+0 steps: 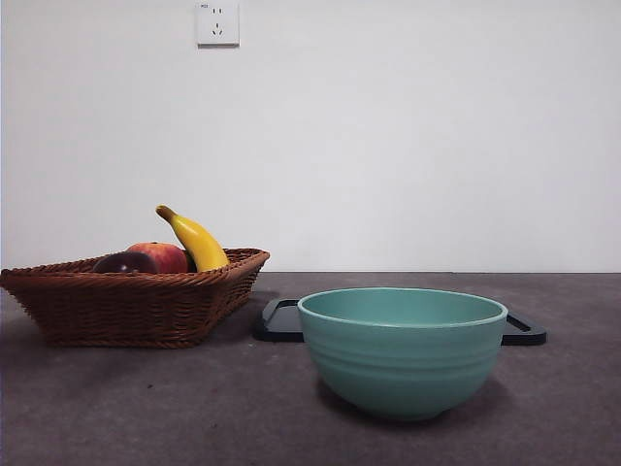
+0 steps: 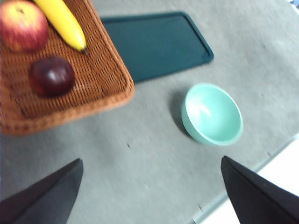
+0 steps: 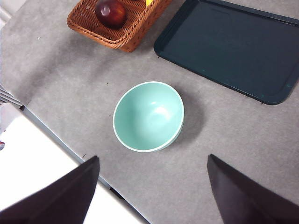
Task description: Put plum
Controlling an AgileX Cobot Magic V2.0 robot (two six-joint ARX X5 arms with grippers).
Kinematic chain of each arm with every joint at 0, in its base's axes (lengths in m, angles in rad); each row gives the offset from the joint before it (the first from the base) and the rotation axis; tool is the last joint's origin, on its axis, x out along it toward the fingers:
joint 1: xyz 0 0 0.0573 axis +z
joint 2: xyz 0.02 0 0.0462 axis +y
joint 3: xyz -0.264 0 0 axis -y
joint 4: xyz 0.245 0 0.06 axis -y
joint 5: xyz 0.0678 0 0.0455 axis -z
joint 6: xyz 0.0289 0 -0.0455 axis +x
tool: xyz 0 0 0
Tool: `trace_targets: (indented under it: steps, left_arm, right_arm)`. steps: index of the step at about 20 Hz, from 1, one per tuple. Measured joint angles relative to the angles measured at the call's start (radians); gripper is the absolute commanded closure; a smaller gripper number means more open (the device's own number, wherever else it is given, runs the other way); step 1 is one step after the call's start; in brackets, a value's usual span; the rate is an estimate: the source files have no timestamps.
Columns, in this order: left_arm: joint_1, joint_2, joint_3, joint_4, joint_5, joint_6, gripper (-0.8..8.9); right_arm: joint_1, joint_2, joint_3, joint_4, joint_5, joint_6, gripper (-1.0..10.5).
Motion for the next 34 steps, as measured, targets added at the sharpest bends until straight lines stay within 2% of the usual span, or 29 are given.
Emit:
trace_targets:
  steps: [7,15,22,34]
  left_arm:
    - [-0.049,0.227,0.064,0.155,-0.169,-0.025,3.45]
    - [-0.134,0.579,0.252,0.210,-0.385,-0.025,3.49]
    - [-0.170,0.810,0.277,0.279,-0.470,-0.024,3.50]
    - [-0.182,0.995,0.277,0.362,-0.476,-0.024,3.50]
  right_arm:
    - [0.000,0.001,0.000,0.006,0.000,0.000,5.8]
    - [0.000,0.004,0.000,0.010,0.001,0.000,5.8]
    - [0.000,0.004,0.000,0.011,0.006,0.000,5.8]
    - [0.000,0.004,0.000,0.011,0.006,0.000,5.8]
